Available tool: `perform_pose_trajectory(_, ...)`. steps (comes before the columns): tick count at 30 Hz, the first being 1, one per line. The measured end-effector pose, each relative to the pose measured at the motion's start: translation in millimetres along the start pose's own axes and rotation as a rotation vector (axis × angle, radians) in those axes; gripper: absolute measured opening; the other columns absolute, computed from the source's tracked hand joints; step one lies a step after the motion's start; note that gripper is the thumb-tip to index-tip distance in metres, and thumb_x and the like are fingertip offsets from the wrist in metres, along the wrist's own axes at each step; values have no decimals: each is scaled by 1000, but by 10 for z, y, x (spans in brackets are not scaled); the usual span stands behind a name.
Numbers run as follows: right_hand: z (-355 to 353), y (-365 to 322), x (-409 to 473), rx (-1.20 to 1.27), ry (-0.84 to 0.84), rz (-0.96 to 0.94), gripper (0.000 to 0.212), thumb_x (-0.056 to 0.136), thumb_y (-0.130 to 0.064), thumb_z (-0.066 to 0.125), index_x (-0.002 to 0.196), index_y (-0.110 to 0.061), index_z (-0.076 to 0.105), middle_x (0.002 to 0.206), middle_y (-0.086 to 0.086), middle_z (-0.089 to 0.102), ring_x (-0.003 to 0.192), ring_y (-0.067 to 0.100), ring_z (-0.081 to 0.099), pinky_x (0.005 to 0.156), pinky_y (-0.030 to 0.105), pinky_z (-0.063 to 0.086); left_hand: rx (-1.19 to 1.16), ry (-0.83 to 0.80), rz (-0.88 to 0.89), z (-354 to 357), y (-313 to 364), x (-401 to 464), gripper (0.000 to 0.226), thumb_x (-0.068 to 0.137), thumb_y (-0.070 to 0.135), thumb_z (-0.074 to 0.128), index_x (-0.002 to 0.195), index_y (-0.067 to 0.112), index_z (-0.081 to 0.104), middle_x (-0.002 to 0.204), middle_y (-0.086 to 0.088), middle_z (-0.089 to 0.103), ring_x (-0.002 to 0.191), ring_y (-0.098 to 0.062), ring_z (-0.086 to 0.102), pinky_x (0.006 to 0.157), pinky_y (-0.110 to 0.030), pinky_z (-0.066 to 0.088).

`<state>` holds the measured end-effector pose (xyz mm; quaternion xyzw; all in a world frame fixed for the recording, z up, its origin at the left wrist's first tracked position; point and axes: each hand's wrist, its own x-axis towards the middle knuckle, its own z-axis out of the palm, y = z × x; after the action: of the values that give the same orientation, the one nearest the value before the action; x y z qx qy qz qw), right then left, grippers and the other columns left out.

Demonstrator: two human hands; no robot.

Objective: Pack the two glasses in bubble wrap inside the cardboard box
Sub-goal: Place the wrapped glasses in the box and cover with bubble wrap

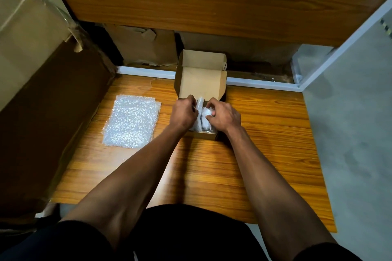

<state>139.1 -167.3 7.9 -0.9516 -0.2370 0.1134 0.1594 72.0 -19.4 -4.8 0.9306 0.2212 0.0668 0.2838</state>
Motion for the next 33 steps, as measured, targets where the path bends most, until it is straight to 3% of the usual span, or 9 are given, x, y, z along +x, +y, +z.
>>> perform_pose_trajectory(5, 9, 5, 53, -25, 10, -27, 42, 87, -40, 79, 122, -32, 58, 108, -4, 67, 99, 22, 64, 77, 39, 56, 115, -32, 38, 72, 23, 44, 25, 92, 12, 75, 116, 10, 66, 97, -14, 73, 87, -30, 68, 75, -42, 59)
perform_pose_trajectory(8, 29, 6, 35, -25, 42, -83, 45, 87, -38, 78, 126, -30, 55, 112, -3, 67, 99, 23, 64, 72, 35, 50, 164, -63, 33, 70, 51, 85, 21, 93, 13, 73, 114, 11, 68, 99, -16, 73, 89, -32, 67, 73, -38, 55)
perform_pose_trajectory(11, 41, 7, 5, -39, 38, -133, 49, 90, -35, 74, 133, -33, 50, 116, -3, 67, 100, 23, 64, 70, 31, 44, 185, -81, 25, 72, 58, 121, 20, 94, 12, 70, 114, 12, 72, 103, -16, 74, 94, -34, 69, 74, -37, 51)
perform_pose_trajectory(18, 2, -10, -23, -80, 27, -163, 64, 90, -31, 70, 147, -38, 42, 119, 0, 68, 100, 25, 65, 66, 30, 46, 243, -112, 82, 28, 40, 137, 26, 98, 16, 69, 124, 14, 71, 109, -14, 72, 99, -30, 68, 76, -35, 50)
perform_pose_trajectory(21, 10, -28, -26, -93, 19, -160, 68, 89, -29, 69, 150, -39, 41, 123, 2, 67, 103, 25, 65, 67, 30, 47, 319, -104, 158, 32, 23, 94, 33, 96, 15, 71, 128, 9, 66, 115, -15, 70, 108, -32, 63, 84, -37, 50)
perform_pose_trajectory(25, 38, -16, -31, -41, 13, -113, 59, 86, -30, 72, 141, -33, 51, 122, 2, 69, 104, 27, 65, 70, 33, 52, 416, -122, 216, 27, 38, 32, 42, 91, 17, 76, 130, 7, 63, 121, -16, 69, 116, -33, 60, 93, -39, 50)
perform_pose_trajectory(33, 125, 33, -47, 115, 24, -33, 51, 81, -32, 77, 128, -24, 60, 117, 5, 64, 102, 26, 61, 76, 36, 55, 467, -137, 233, -28, 68, 36, 29, 98, 19, 67, 125, 12, 67, 119, -14, 69, 115, -33, 60, 89, -40, 50)
